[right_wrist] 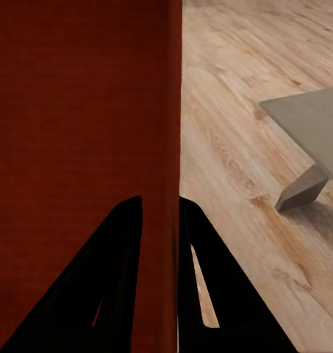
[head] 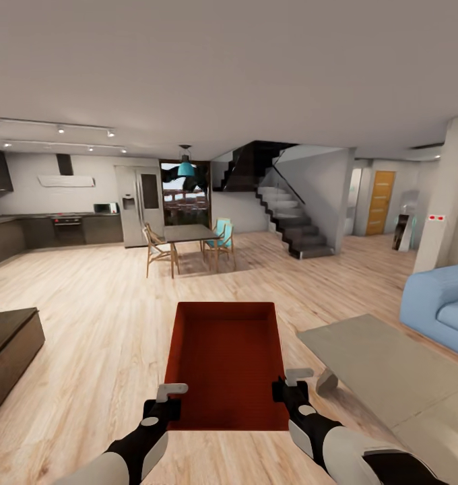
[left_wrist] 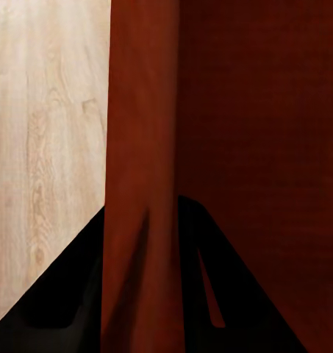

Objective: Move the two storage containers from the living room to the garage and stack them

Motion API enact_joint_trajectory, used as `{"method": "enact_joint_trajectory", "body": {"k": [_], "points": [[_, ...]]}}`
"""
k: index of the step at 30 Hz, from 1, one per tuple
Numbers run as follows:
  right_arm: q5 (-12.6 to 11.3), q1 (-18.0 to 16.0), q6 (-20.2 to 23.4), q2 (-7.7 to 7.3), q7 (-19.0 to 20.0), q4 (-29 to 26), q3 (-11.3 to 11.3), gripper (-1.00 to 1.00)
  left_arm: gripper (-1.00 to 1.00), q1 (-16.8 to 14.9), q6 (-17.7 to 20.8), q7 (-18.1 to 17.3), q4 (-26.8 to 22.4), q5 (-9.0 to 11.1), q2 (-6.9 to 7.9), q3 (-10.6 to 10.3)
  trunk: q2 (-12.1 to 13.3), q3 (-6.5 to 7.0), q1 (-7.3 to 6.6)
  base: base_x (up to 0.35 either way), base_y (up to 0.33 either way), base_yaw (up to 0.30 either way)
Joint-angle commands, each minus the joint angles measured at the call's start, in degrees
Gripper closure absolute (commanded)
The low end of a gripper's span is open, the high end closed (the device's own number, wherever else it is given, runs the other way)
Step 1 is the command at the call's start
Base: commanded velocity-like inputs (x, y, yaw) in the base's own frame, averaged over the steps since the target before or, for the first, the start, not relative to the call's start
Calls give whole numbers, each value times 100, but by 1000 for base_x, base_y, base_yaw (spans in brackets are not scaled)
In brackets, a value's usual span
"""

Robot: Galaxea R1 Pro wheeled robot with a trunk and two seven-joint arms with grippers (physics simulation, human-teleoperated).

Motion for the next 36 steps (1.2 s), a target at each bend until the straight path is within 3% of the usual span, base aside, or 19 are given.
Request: {"method": "enact_joint_trajectory", "body": {"k": [1,18,36], "points": [[-107,-5,-29,-43,-56,26,-136,100,100,-11,-36,127,-17,-40,11,143,-7,-9,1,0,0,300],[-96,-5,-29,-43,-51,26,-136,100,100,-11,-44,120,-17,-40,11,143,-7,-9,1,19,0,58],[-88,-5,-29,-43,-51,26,-136,100,100,-11,-44,121,-17,-40,20,135,-7,-9,1,301,0,0]]}}
